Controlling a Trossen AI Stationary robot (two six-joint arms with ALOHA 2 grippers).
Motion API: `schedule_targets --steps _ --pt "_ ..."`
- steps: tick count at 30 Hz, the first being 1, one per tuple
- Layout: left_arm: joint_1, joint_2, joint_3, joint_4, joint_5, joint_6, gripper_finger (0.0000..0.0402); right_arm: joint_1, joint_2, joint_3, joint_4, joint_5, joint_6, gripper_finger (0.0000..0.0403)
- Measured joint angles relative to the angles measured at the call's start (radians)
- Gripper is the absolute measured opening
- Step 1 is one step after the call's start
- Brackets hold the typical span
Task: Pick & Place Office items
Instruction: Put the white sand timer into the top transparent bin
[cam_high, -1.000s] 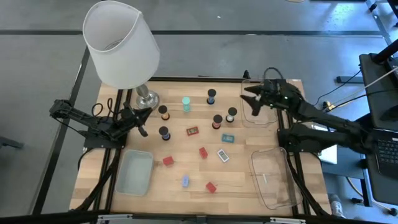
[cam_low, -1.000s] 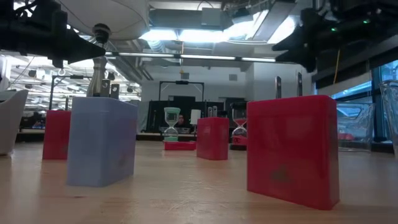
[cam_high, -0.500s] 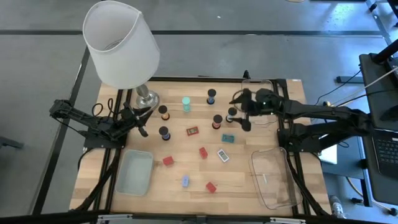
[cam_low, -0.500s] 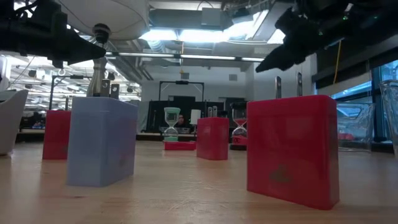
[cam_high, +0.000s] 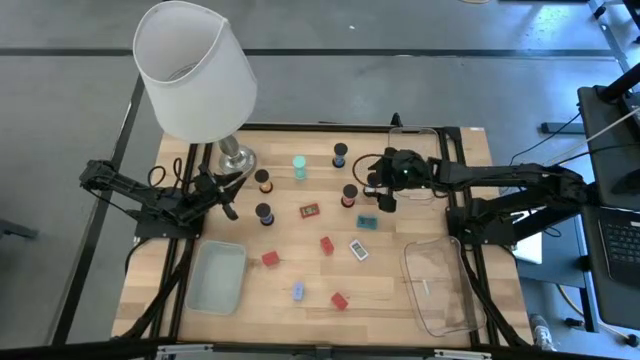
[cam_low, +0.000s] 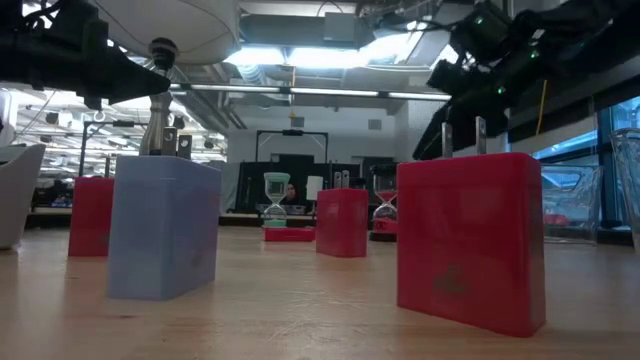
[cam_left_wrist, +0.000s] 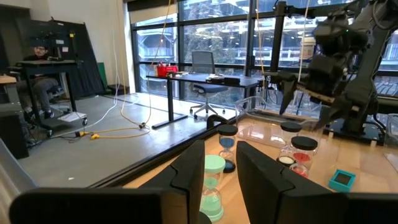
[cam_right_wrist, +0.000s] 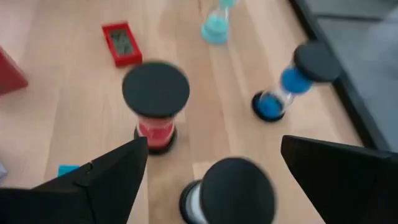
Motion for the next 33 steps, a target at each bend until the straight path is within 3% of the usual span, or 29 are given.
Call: schedule_targets --steps 4,13,17,33 --pt "0.000 0.000 0.000 0.000 0.000 0.000 0.0088 0.000 0.049 0.000 0.002 0.014 0.012 0.0373" --pt "0.000 0.000 0.000 0.000 0.000 0.000 0.0089 0.000 0.101 0.000 -0.010 0.187 0.011 0.0373" --pt "0.000 0.000 0.000 0.000 -0.015 0.000 0.0090 0.000 0.100 0.000 -0.017 0.202 0.017 0.0363" --pt "0.000 0.000 0.000 -0.016 -0.033 0.000 0.0088 -0.001 0.099 0.000 -0.017 0.104 0.096 0.0209"
